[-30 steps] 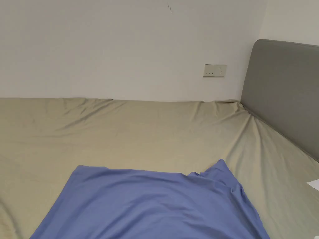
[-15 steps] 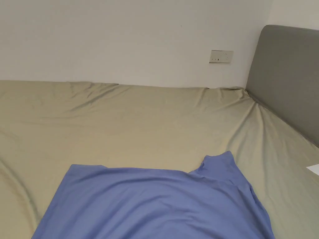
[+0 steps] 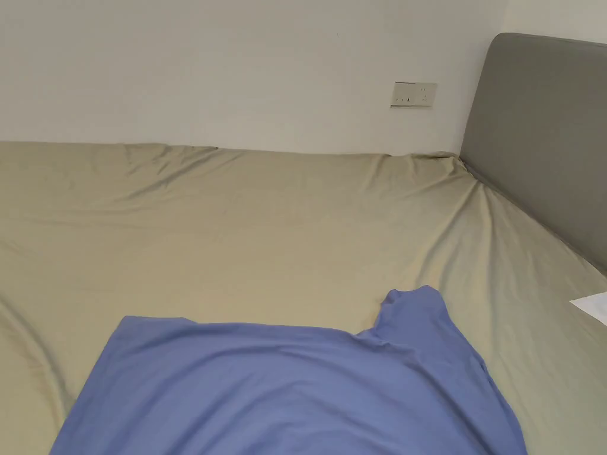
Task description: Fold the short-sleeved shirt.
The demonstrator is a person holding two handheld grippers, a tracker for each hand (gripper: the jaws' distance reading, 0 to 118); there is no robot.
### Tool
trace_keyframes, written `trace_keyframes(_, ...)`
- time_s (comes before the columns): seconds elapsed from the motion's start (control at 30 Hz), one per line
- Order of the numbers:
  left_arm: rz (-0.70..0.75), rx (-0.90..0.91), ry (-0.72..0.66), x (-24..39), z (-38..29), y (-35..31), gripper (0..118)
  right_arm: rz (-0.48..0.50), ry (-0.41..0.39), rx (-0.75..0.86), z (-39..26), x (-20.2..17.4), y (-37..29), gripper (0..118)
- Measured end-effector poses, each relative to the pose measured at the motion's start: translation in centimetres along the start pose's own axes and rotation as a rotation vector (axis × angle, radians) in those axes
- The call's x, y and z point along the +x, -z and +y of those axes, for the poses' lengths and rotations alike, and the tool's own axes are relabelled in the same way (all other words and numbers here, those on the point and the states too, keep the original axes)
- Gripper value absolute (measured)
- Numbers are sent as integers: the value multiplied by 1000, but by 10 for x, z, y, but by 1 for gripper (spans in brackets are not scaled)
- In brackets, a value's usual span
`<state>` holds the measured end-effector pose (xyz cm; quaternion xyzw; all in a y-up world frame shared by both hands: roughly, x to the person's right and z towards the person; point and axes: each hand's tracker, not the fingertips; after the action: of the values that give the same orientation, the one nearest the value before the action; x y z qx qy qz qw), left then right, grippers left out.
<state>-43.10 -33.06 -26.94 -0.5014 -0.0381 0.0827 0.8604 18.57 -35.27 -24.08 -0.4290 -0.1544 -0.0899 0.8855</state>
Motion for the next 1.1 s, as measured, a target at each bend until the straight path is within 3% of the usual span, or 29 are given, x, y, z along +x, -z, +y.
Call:
trace_keyframes(0.1, 20, 7, -17, -2, 3, 4, 59, -40, 8, -50, -5, 0, 8, 66)
trace_keyframes(0.13, 18, 24, -40, -4, 4, 1, 82, -85, 19, -56, -6, 3, 6, 72)
trace_keyframes(0.17, 26, 31, -66, -6, 7, -3, 95, -84, 39, -41, -7, 10, 2, 74)
trace_keyframes(0.2, 34, 31, -88, -7, 11, -7, 97, -86, 80, -21, -7, 16, -6, 74)
trace_keyframes(0.27, 16, 85, -126, -11, 18, -24, 98, -112, 163, 53, -8, 24, -30, 74)
trace_keyframes(0.3, 3, 118, -130, -10, 21, -33, 92, -105, 169, 90, -7, 25, -44, 74)
trace_keyframes(0.33, -1, 142, -121, -8, 26, -42, 71, -87, 158, 120, -6, 23, -57, 68)
trace_keyframes(0.4, 18, 171, -105, 0, 33, -51, 12, -78, 109, 167, -2, 13, -74, 31)
trace_keyframes(0.43, 47, 207, -95, 5, 36, -54, 3, -83, 90, 188, 0, 6, -80, 9)
trace_keyframes(0.47, 39, 225, -79, 10, 40, -56, 1, -75, 87, 188, 2, 0, -82, 7)
trace_keyframes(0.5, 24, 225, -64, 14, 44, -56, 0, -47, 79, 189, 5, -4, -83, 2)
trace_keyframes(0.67, -80, 247, 8, 38, 82, -46, 0, 151, 92, 162, 22, -41, -76, 0)
trace_keyframes(0.97, -37, 313, 145, 48, 211, 56, 0, 250, 46, 110, 49, -92, -52, 1)
trace_keyframes(1.0, -39, 314, 143, 48, 226, 69, 5, 253, 44, 105, 52, -95, -50, 1)
trace_keyframes(1.03, -46, 309, 143, 48, 244, 84, 18, 253, 39, 100, 56, -98, -47, 1)
trace_keyframes(1.1, -54, 299, 122, 48, 277, 113, 59, 244, 19, 93, 64, -102, -43, 1)
